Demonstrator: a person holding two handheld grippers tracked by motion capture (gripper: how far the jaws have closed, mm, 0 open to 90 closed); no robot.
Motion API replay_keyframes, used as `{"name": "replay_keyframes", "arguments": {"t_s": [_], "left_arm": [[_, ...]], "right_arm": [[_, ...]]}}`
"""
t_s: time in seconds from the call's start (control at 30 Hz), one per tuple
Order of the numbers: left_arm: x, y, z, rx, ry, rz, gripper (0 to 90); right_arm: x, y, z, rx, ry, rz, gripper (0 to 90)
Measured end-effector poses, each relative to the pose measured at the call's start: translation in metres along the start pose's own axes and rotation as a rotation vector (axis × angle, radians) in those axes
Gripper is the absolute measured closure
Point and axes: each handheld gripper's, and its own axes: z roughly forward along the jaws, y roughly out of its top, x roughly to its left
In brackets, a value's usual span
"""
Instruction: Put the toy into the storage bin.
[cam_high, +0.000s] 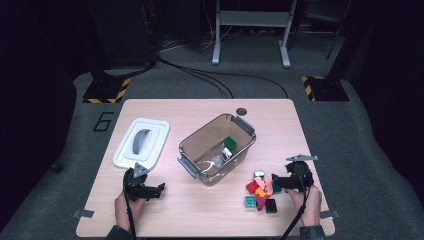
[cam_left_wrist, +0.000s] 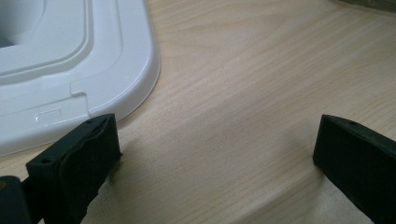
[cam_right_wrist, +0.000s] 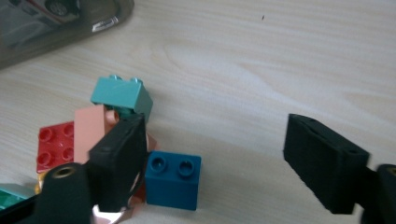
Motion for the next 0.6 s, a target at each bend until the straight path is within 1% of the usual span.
{"name": "replay_keyframes", "arguments": {"t_s": [0.07,0.1,0.13,0.2,0.27,0.3,0.37,0.47,0.5,0.57,0.6], "left_arm": [[0.0,0.0,0.0,0.0,0.0,0.0,0.4],[0.0,0.0,0.0,0.001,0.0,0.004,0.4],[0.0,0.0,0.0,0.0,0.0,0.0,0.4],[0.0,0.0,0.0,0.0,0.0,0.0,0.4],[0.0,0.0,0.0,0.0,0.0,0.0,0.4],[0.0,0.0,0.0,0.001,0.001,0.003,0.3],[0.0,0.0,0.0,0.0,0.0,0.0,0.4],[0.0,0.0,0.0,0.0,0.0,0.0,0.4],[0.0,0.0,0.0,0.0,0.0,0.0,0.4],[0.0,0.0,0.0,0.0,0.0,0.0,0.4],[0.0,0.0,0.0,0.0,0.0,0.0,0.4]], "right_arm": [[-0.001,-0.007,0.004,0.011,0.019,0.015,27.2],[-0.001,-0.009,0.005,0.008,0.022,0.012,29.0],[-0.001,-0.01,0.005,0.015,0.03,0.019,29.8],[-0.002,-0.013,0.005,-0.005,0.048,0.019,35.6],[-0.002,-0.013,0.004,-0.004,0.047,0.018,35.9],[-0.001,-0.013,0.003,0.0,0.045,0.025,37.6],[-0.001,-0.013,0.003,-0.005,0.05,0.019,37.8],[-0.001,-0.014,0.003,-0.017,0.076,0.02,37.4],[0.001,-0.014,0.003,-0.01,0.078,0.029,37.7],[0.001,-0.014,0.006,0.003,0.063,0.006,39.8],[0.001,-0.014,0.007,0.012,0.055,0.02,42.4]]}}
